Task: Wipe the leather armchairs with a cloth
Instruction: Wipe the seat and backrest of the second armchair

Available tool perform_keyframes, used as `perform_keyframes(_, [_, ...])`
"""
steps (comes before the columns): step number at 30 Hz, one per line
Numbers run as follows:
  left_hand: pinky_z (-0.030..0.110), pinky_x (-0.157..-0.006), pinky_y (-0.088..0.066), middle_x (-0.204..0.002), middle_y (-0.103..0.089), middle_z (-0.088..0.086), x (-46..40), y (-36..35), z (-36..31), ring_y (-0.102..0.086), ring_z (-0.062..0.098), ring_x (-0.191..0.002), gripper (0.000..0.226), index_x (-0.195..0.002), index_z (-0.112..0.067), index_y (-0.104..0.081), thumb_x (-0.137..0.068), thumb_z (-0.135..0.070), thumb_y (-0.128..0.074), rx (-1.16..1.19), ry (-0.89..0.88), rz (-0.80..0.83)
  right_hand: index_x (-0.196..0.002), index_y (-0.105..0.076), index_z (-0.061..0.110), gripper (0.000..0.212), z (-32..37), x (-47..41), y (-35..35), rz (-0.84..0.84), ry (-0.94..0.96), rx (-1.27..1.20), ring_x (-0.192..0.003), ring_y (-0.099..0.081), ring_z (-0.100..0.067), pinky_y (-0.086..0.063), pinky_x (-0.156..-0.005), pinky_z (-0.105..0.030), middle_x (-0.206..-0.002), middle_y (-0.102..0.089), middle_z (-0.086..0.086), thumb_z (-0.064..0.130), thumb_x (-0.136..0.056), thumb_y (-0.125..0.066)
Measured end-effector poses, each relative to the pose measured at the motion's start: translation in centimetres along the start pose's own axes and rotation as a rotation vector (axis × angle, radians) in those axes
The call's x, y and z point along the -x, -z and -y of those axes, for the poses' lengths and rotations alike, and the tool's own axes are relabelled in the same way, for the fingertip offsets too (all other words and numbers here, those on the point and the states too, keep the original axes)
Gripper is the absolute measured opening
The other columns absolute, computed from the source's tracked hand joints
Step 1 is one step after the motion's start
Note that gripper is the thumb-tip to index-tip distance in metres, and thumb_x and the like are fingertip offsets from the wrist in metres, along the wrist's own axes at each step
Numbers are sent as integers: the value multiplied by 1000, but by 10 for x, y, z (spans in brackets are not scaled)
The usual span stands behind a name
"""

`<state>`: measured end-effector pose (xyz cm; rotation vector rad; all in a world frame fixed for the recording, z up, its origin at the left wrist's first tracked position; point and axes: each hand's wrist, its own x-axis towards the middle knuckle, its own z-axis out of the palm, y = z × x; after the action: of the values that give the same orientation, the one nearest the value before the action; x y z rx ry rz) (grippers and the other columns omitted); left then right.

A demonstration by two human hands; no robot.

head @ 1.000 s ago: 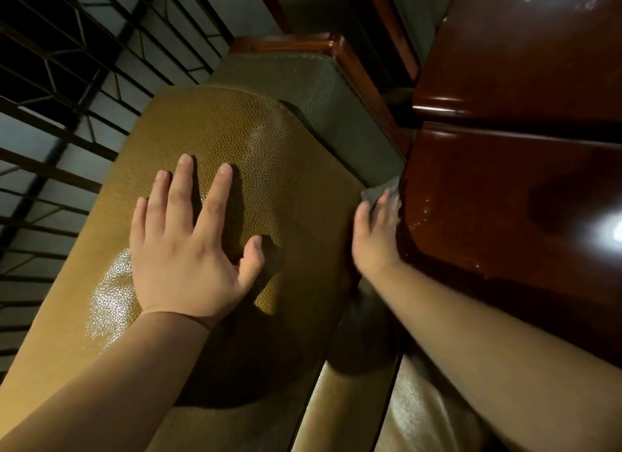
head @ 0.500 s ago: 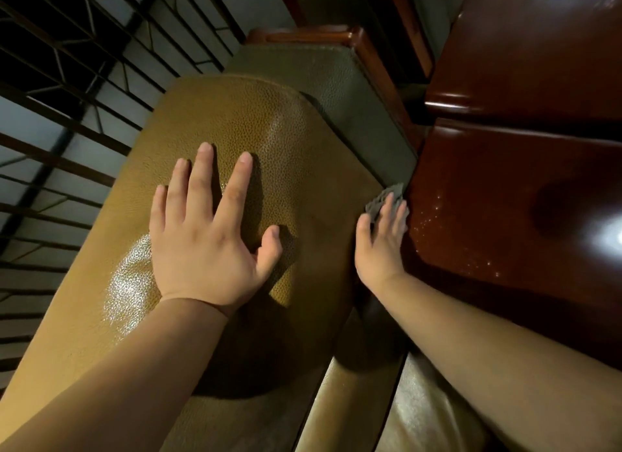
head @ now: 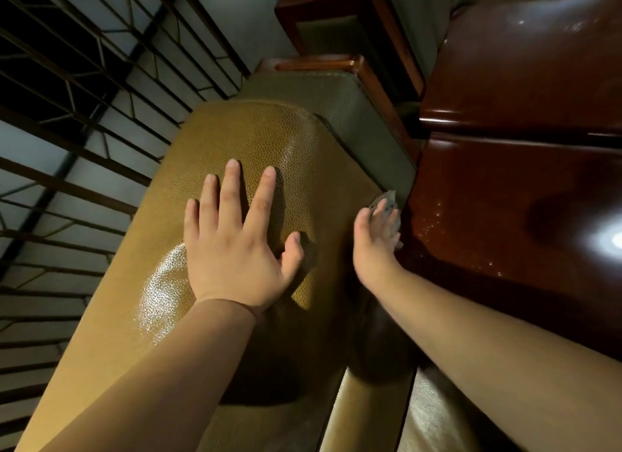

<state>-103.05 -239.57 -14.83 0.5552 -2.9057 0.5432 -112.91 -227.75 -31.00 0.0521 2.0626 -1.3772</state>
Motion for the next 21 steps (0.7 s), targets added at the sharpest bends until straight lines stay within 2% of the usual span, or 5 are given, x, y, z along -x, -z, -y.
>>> perform_keyframes(4, [61, -124, -23, -173, -22, 13, -2, -1, 2, -24, 42, -157, 86, -167, -34, -23, -91, -68, -45, 4, -16, 3, -161, 15, 26, 118, -10, 96, -32, 150, 344, 23, -157, 23, -25, 15, -126, -35, -168, 28, -4, 98, -68, 14])
perform_keyframes(7, [62, -124, -23, -173, -21, 12, -3, 0, 3, -22, 41, -158, 84, -167, -35, -22, -92, -68, -43, 13, -25, 6, -148, 26, 34, 116, -23, 124, -42, 272, 450, 88, -150, 35, -24, 18, -125, -41, -156, 40, 9, 104, -56, 17])
perform_keyframes(11, [61, -125, -20, -174, -19, 10, -5, -1, 7, -19, 39, -159, 83, -167, -37, -19, -93, -68, -41, 25, -30, 6, -154, 22, 45, 93, 13, 69, -11, 110, 392, 87, -154, 30, -21, 10, -125, -50, -166, 35, 7, 92, -75, 14])
perform_keyframes(14, [60, -126, -19, -175, -18, 10, -3, -4, 8, -18, 38, -159, 82, -167, -38, -18, -94, -68, -40, 41, -32, 3, -160, 14, 46, 107, 29, 45, -9, -29, 351, -62, -155, 29, -20, 16, -121, -45, -169, 29, 10, 97, -66, 18])
perform_keyframes(21, [61, -127, -18, -175, -18, 9, -7, -1, 6, -18, 38, -160, 78, -166, -39, -18, -96, -68, -38, 79, -31, 19, -154, 26, 51, 64, -23, 109, -49, 33, 650, 116, -155, 15, -40, -6, -125, -67, -170, 17, -15, 72, -102, -4])
